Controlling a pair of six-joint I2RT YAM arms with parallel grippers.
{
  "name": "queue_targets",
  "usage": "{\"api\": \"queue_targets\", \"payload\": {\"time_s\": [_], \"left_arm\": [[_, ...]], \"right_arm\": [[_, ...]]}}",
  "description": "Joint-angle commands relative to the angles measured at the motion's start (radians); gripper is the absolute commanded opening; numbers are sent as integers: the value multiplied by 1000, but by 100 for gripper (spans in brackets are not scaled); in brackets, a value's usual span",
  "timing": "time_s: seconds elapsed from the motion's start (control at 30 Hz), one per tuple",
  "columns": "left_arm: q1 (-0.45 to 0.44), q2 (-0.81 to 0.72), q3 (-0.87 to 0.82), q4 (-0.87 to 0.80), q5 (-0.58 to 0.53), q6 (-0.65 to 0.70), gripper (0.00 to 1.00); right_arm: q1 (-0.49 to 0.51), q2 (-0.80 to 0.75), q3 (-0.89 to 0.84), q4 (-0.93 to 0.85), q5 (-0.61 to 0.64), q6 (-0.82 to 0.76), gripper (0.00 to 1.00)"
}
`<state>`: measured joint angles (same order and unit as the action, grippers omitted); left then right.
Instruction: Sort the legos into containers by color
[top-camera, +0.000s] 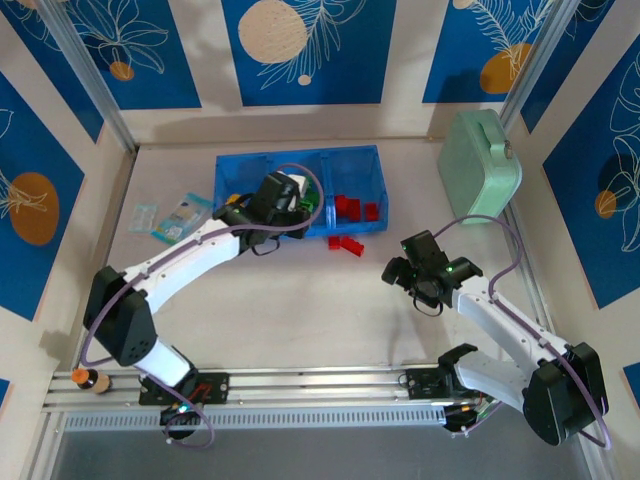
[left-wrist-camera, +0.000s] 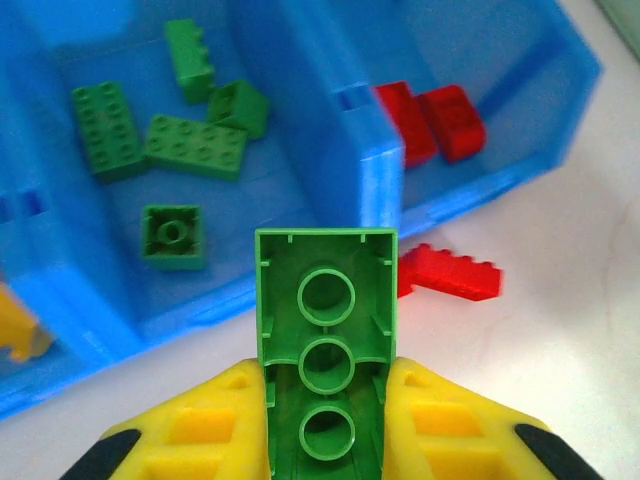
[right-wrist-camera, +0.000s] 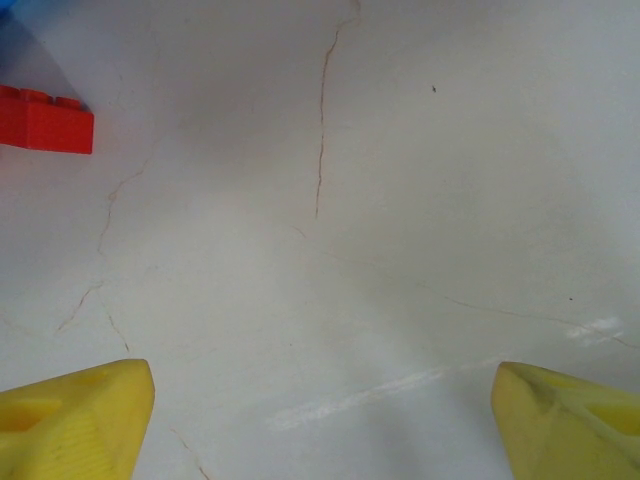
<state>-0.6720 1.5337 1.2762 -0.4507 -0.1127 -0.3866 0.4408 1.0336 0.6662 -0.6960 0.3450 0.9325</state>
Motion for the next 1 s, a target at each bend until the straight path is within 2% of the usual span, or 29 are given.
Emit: {"api": "queue_targets", "payload": {"time_s": [0.0, 0.27, 0.57, 0.8, 0.97], "left_arm": [[66, -62, -31, 0, 47, -14, 25], [201, -106, -78, -11, 81, -18, 25], [280, -85, -109, 8, 127, -32, 25], [280, -66, -97, 40, 179, -34, 25], [254, 21, 18, 21, 211, -12, 26]], "right_arm": [[1, -17, -10, -12, -28, -3, 88], [5, 45, 19, 11, -57, -16, 87], [30, 121, 56, 23, -69, -32, 87], [39, 153, 59, 42, -69, -25, 87], [42, 194, 80, 56, -81, -23, 87]]}}
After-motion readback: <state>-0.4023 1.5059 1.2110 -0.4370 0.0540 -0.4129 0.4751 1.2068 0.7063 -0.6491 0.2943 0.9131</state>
